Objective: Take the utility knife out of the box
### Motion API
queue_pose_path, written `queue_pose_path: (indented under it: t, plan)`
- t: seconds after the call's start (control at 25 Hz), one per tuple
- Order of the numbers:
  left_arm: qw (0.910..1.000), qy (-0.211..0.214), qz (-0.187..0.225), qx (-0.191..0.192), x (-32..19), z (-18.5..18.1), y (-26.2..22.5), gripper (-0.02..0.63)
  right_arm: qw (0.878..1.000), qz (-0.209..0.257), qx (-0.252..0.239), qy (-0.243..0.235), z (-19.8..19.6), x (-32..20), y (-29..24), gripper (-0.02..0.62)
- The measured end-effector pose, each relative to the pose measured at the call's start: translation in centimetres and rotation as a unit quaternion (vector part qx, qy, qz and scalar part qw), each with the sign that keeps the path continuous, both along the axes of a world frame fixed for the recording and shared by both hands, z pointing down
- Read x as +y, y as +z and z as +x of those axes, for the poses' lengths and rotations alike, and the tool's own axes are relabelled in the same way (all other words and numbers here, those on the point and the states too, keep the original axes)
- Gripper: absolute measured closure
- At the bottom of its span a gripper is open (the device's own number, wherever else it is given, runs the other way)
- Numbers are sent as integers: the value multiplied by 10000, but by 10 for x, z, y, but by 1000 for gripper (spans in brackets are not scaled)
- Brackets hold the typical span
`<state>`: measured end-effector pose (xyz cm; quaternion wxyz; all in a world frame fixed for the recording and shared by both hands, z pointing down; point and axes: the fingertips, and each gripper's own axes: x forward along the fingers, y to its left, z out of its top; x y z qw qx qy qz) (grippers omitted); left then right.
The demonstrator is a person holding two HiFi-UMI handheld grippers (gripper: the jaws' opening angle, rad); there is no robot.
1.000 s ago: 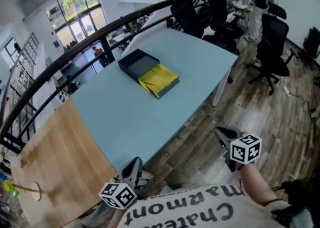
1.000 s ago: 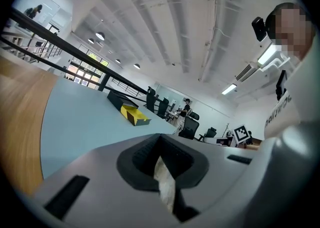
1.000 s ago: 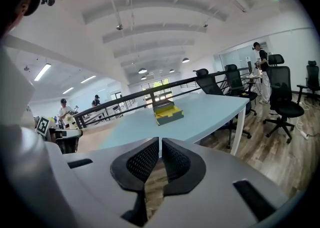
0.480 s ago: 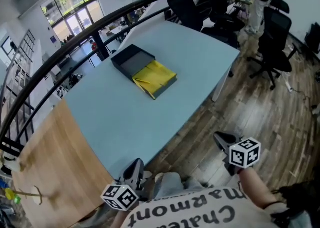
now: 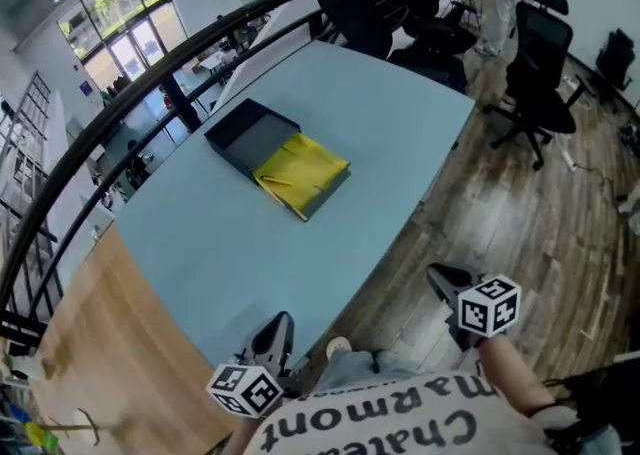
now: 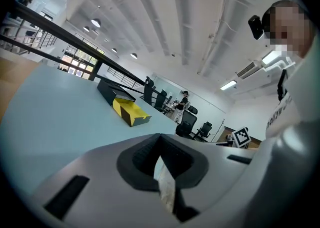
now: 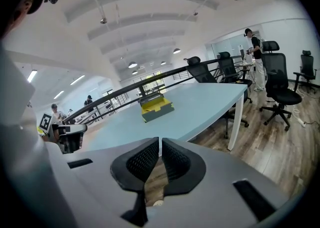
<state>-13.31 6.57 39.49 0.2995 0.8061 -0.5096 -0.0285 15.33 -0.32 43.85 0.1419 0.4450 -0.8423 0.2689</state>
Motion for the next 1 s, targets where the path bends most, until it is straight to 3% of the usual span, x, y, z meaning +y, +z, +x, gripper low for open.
queue_pose_path:
  t: [0.32, 0.68, 1.0]
  plan:
    - [9989, 465, 47, 91, -55, -9, -2, 604, 9999, -2, 34, 142, -32, -34, -8, 551]
    - [9981, 589, -52, 178, -93, -30, 2, 604, 9980, -272, -104, 561, -44, -59, 1, 551]
    - [9985, 513, -96, 181, -102, -35, 10, 604, 9991, -343, -15, 264, -64, -74, 5, 551]
